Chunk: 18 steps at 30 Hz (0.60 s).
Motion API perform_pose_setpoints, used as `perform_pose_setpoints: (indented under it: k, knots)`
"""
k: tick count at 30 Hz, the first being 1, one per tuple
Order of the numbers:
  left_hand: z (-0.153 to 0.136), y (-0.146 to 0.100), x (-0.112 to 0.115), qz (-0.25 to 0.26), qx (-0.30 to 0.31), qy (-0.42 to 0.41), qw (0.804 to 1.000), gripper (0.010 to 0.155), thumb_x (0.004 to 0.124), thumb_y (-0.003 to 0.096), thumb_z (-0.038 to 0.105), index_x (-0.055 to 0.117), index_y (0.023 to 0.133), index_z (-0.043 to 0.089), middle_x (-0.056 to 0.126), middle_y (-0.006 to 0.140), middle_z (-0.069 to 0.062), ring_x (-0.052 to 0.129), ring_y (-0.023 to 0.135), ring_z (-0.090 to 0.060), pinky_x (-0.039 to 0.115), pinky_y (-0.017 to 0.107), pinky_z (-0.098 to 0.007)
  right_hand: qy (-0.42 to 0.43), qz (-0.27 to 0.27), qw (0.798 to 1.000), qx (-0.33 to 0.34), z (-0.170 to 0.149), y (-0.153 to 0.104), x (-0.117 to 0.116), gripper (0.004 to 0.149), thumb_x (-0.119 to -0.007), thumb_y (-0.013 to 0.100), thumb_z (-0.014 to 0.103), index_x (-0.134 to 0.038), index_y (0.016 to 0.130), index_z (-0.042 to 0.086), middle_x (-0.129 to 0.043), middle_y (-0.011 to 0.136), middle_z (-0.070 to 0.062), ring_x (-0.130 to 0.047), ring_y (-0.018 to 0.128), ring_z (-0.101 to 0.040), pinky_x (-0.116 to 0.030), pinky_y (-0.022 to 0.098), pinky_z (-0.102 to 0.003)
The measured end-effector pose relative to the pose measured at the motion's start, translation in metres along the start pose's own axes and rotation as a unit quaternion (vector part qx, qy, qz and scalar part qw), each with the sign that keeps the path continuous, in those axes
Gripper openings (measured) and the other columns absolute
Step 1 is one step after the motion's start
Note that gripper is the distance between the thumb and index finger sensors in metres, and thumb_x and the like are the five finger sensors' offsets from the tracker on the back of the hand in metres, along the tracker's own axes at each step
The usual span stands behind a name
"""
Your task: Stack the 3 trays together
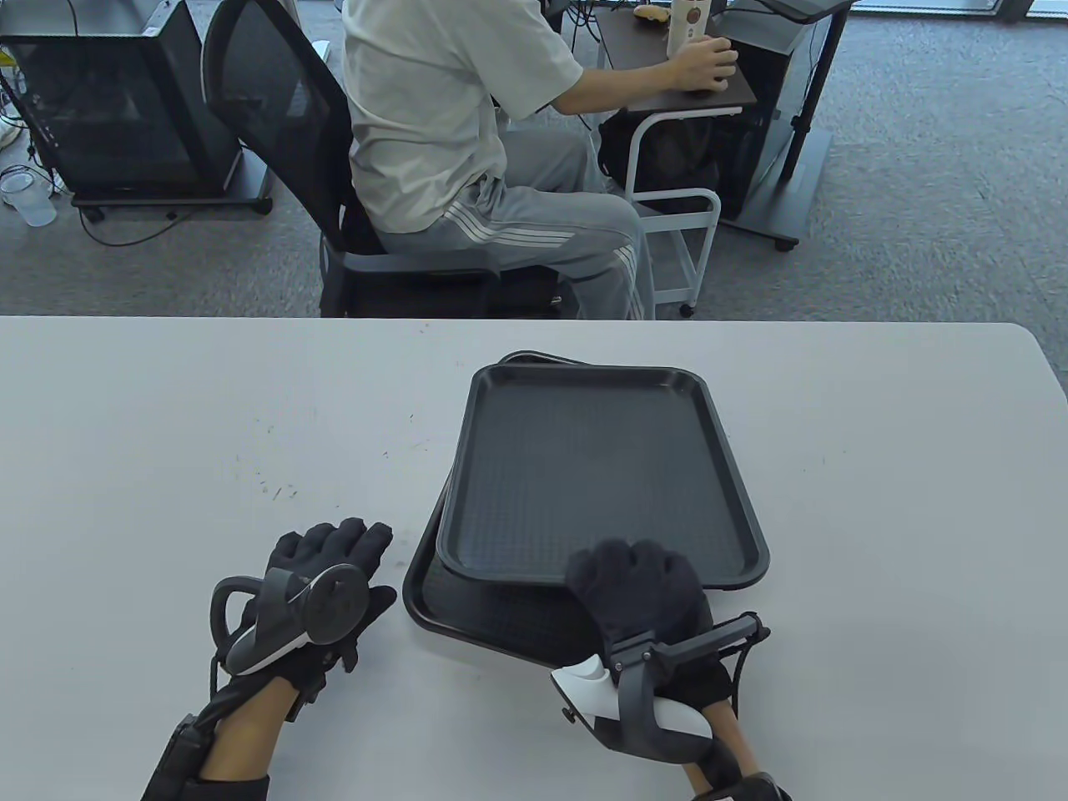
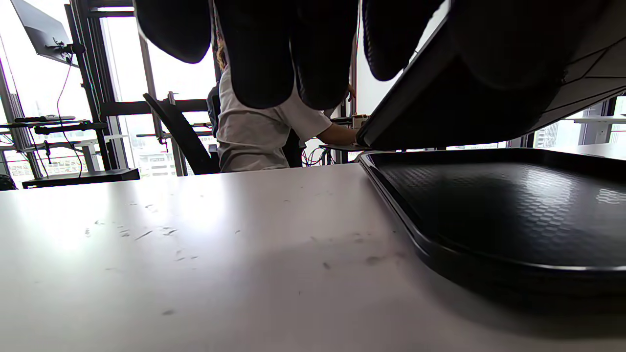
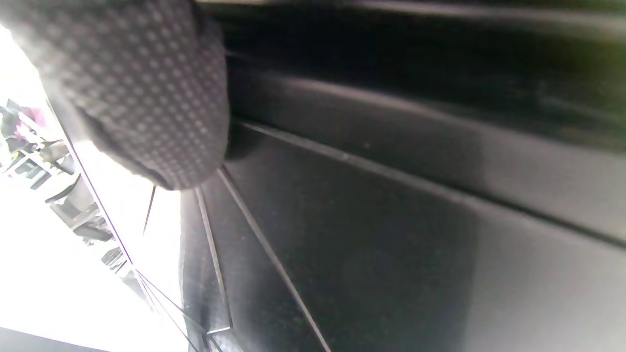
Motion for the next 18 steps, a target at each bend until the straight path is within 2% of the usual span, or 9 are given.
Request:
perform_pose_setpoints:
  k: [5, 11, 18]
  knots:
    - [-0.003, -0.001, -0.004, 0.007, -0.008, -0.005, 1.000, 0.074, 0.080, 0.0396, 0.060, 0.066, 0.108, 0.038, 0.076, 0.115, 0.001, 0.080, 0.106, -0.035, 0.059, 0.079, -0.059, -0.011, 0.017, 1.000, 0.010, 0.020, 0.006, -0.004, 0.045, -0.105, 0.029, 0.044, -0.080, 0.067, 0.046, -0.096, 0.062, 0.011, -0.101, 0.045, -0.012, -0.092, 0.034, -0.034]
    - [-0.009, -0.003, -0.005, 0.009, -0.015, -0.013, 1.000, 0.073, 0.080, 0.0396, 0.060, 0.067, 0.108, 0.038, 0.076, 0.115, 0.000, 0.080, 0.106, -0.034, 0.060, 0.079, -0.059, -0.029, 0.039, 0.998, 0.029, 0.049, 0.000, -0.016, 0.044, -0.104, 0.030, 0.045, -0.080, 0.067, 0.045, -0.096, 0.062, 0.011, -0.102, 0.043, -0.012, -0.092, 0.031, -0.032]
    - [-0.011, -0.005, -0.006, 0.010, -0.017, -0.015, 1.000, 0.073, 0.080, 0.0396, 0.060, 0.067, 0.108, 0.038, 0.076, 0.115, 0.000, 0.080, 0.106, -0.035, 0.059, 0.079, -0.059, -0.047, 0.071, 0.995, 0.054, 0.067, -0.005, -0.026, 0.045, -0.101, 0.032, 0.046, -0.080, 0.072, 0.044, -0.097, 0.068, 0.009, -0.102, 0.042, -0.011, -0.092, 0.030, -0.032]
Point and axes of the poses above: the tracker on the back of each hand, its own z axis roughly to the thumb side, its own y axis roughly from the wrist to the fingertips, x = y × z, the point moved 5 cm from there along y, roughly from the wrist to the fingertips
